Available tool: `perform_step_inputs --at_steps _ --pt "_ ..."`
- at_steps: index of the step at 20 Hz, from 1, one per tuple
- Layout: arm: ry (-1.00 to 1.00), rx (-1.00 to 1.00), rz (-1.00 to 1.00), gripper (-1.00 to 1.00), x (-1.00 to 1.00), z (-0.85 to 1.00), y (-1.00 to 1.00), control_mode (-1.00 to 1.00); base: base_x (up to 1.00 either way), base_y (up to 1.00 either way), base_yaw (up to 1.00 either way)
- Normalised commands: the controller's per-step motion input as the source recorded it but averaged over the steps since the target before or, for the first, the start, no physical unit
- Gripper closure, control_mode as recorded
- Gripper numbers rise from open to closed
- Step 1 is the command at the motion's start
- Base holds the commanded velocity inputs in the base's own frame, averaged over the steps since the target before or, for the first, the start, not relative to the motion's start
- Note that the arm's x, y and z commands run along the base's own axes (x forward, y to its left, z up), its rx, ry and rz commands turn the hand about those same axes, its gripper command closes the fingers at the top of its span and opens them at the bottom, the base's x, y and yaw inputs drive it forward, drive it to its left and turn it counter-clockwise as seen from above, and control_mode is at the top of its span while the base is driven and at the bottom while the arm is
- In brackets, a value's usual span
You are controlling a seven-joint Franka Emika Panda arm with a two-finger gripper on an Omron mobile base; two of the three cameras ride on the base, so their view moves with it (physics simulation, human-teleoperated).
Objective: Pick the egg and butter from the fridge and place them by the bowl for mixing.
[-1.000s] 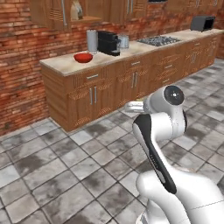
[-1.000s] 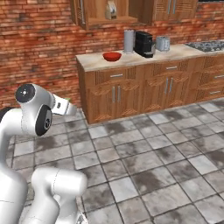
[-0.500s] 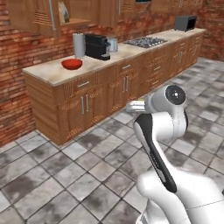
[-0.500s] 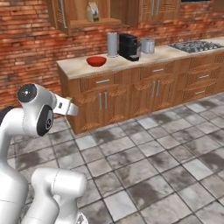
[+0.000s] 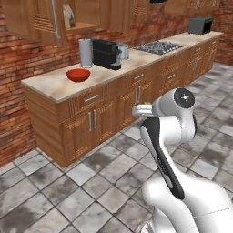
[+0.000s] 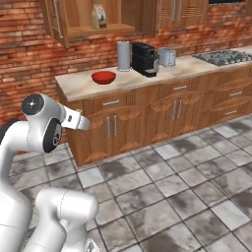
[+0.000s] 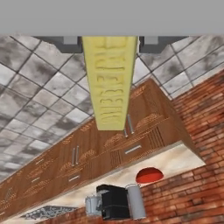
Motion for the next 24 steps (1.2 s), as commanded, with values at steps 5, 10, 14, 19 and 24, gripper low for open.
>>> perform_step_inputs --at_steps 5,10,14,19,24 --pt "0.00 0.00 0.00 1.00 0.00 0.00 0.00 1.00 0.93 -0.09 0.19" --pt "0.00 0.00 0.00 1.00 0.00 0.00 0.00 1.00 0.88 -0.12 0.25" --pt "0.00 0.00 0.00 1.00 0.00 0.00 0.00 1.00 0.85 -0.13 0.29" --pt "0.00 0.00 0.00 1.00 0.00 0.00 0.00 1.00 0.83 -0.16 0.30" --pt "0.00 0.00 0.00 1.00 0.00 0.00 0.00 1.00 0.78 -0.26 0.27"
